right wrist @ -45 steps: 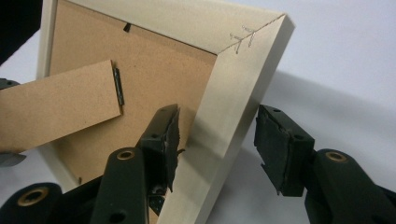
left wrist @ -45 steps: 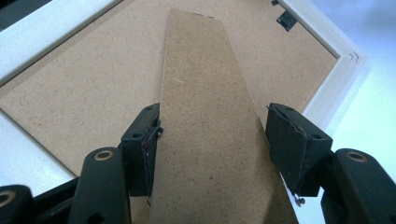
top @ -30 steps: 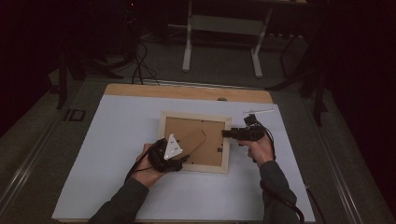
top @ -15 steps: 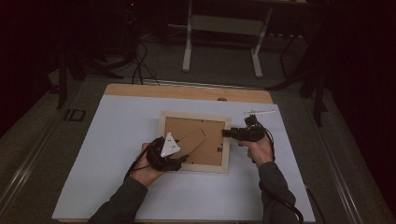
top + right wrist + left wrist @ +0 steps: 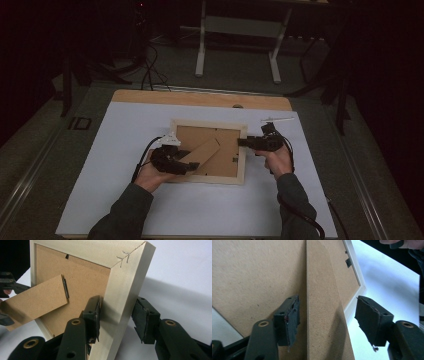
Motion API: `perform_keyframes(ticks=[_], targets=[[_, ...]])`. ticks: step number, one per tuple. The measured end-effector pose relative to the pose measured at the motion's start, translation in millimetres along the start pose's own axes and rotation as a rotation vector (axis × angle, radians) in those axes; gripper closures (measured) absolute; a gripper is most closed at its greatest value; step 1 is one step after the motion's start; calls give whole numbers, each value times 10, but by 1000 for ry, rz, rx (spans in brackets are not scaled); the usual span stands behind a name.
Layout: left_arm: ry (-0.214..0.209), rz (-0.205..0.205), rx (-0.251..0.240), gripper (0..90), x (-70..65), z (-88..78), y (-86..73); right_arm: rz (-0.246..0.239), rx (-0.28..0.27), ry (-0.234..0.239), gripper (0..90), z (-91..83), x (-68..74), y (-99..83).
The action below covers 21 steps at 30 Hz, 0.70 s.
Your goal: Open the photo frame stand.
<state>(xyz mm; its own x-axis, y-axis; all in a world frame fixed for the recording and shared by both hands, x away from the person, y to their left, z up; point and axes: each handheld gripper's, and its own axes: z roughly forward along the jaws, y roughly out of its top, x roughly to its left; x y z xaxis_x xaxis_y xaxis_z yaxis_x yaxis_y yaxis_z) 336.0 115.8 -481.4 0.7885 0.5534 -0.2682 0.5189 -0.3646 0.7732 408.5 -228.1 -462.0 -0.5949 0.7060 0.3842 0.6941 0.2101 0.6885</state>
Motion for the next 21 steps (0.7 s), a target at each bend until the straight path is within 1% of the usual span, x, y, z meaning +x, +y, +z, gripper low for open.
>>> perform_keyframes(ticks=[3,5,9,15,21], targets=[[-28,-20,25,413,25,29,-3,-3,-4,1,584,-3,1,-4],[-39,-36,38,459,28,50,-3,-6,-6,2,584,-5,1,-5],[-44,-42,60,508,20,69,4,-12,-9,1,585,-16,10,-2],[-43,-36,85,577,-5,92,15,-23,-13,0,587,-31,20,2],[-14,-9,108,591,-47,109,40,-28,-19,-2,590,-41,31,6]])
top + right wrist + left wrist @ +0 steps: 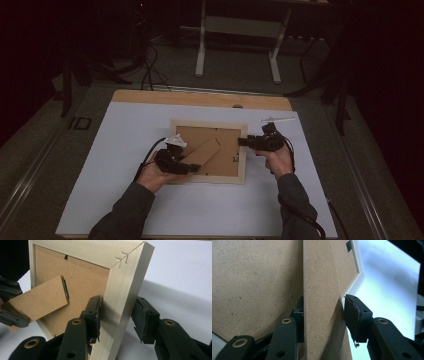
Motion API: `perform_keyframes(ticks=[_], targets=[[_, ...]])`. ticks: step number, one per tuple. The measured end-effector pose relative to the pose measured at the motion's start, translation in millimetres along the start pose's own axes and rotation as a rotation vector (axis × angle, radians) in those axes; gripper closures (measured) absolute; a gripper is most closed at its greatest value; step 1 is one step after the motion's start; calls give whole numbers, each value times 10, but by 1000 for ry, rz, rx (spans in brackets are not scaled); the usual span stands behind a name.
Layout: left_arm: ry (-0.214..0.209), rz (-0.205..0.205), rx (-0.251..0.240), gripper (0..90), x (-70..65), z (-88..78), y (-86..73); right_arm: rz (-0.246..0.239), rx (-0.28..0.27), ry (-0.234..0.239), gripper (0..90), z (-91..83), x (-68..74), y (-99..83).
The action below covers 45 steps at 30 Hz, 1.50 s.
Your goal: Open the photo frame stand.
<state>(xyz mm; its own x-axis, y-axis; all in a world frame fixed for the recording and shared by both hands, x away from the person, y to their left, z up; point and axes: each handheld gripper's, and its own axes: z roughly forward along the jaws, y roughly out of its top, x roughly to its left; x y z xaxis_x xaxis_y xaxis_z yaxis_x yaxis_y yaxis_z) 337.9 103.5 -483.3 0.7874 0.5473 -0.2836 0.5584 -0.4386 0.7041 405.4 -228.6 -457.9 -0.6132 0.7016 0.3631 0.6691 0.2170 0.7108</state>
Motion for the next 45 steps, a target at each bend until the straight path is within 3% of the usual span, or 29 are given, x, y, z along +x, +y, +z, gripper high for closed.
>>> perform_keyframes(ticks=[11,26,34,45], targets=[[27,25,-2,631,-52,37,56,-33,-33,-22,603,-93,34,41],[52,37,-12,688,-57,53,101,-114,-62,-73,610,-195,144,113],[48,20,-13,740,-16,67,123,-147,-81,-78,622,-249,196,148],[85,24,-21,753,-25,84,176,-183,-96,-113,625,-277,240,164]])
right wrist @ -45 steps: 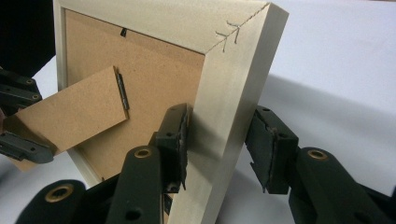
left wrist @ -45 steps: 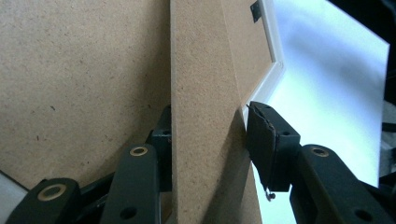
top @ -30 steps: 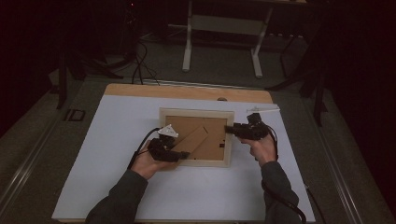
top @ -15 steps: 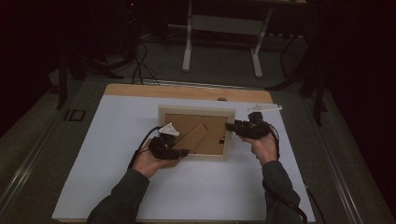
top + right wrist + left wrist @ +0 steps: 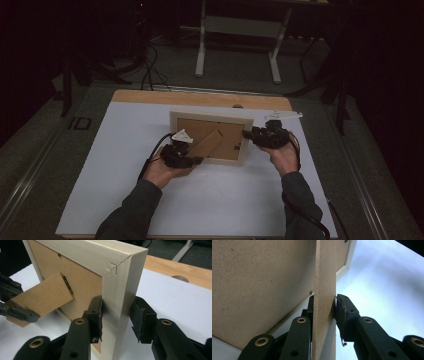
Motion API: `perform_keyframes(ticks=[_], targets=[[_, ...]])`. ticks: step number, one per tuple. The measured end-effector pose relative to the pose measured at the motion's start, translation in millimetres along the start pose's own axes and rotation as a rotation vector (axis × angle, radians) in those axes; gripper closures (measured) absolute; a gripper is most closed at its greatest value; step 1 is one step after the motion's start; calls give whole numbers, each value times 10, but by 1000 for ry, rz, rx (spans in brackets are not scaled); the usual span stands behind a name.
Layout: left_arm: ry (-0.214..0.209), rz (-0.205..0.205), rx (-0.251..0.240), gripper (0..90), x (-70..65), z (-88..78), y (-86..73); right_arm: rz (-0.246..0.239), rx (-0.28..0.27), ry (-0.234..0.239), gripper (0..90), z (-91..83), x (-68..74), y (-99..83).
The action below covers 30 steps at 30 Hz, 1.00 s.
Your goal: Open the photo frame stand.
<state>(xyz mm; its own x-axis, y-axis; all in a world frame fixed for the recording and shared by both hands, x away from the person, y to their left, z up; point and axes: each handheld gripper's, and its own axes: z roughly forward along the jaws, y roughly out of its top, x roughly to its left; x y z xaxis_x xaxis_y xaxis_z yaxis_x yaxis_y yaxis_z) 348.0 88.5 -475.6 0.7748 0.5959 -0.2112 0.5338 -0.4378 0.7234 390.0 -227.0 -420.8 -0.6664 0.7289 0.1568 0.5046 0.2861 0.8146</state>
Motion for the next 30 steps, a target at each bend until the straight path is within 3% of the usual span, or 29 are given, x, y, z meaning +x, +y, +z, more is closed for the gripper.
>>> perform_keyframes(ticks=[12,20,30], targets=[[50,3,-29,756,-27,27,16,-50,-12,-49,625,-14,59,55],[98,6,-41,758,-49,43,22,-85,7,-75,626,22,105,103],[95,15,-51,763,-86,52,33,-104,9,-95,625,54,121,154]])
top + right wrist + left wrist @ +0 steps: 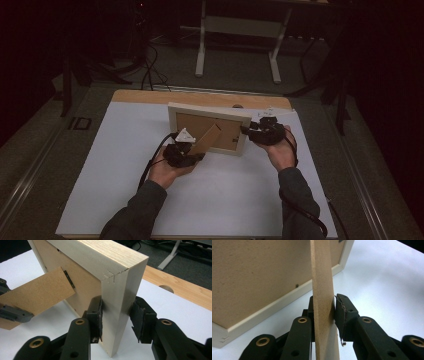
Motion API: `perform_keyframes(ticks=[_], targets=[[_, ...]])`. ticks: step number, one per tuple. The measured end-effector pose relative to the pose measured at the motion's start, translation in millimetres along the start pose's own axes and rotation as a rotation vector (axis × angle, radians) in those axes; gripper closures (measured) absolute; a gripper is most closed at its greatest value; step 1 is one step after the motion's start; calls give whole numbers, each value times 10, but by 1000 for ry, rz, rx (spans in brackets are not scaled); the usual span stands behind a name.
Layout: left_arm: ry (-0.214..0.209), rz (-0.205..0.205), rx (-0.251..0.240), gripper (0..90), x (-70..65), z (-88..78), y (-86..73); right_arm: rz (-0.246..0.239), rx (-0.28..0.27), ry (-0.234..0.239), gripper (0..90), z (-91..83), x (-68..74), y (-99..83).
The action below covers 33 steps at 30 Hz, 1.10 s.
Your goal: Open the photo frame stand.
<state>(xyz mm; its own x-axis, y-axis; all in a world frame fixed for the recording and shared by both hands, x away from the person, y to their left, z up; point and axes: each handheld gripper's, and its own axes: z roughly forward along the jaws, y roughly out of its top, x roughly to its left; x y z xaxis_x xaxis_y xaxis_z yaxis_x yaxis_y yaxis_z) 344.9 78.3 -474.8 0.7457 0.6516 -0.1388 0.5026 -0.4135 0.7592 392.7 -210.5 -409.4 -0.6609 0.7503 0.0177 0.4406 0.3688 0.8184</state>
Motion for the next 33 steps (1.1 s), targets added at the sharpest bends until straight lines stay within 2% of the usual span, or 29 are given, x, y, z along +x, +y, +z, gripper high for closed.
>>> perform_keyframes(ticks=[9,18,33], targets=[[-3,16,12,773,-61,44,9,-22,-1,-24,624,3,11,9],[-8,73,28,764,-164,59,13,-26,-12,-9,623,-12,7,-68],[2,96,34,767,-204,71,-41,-59,-22,-15,622,-65,75,-119]])
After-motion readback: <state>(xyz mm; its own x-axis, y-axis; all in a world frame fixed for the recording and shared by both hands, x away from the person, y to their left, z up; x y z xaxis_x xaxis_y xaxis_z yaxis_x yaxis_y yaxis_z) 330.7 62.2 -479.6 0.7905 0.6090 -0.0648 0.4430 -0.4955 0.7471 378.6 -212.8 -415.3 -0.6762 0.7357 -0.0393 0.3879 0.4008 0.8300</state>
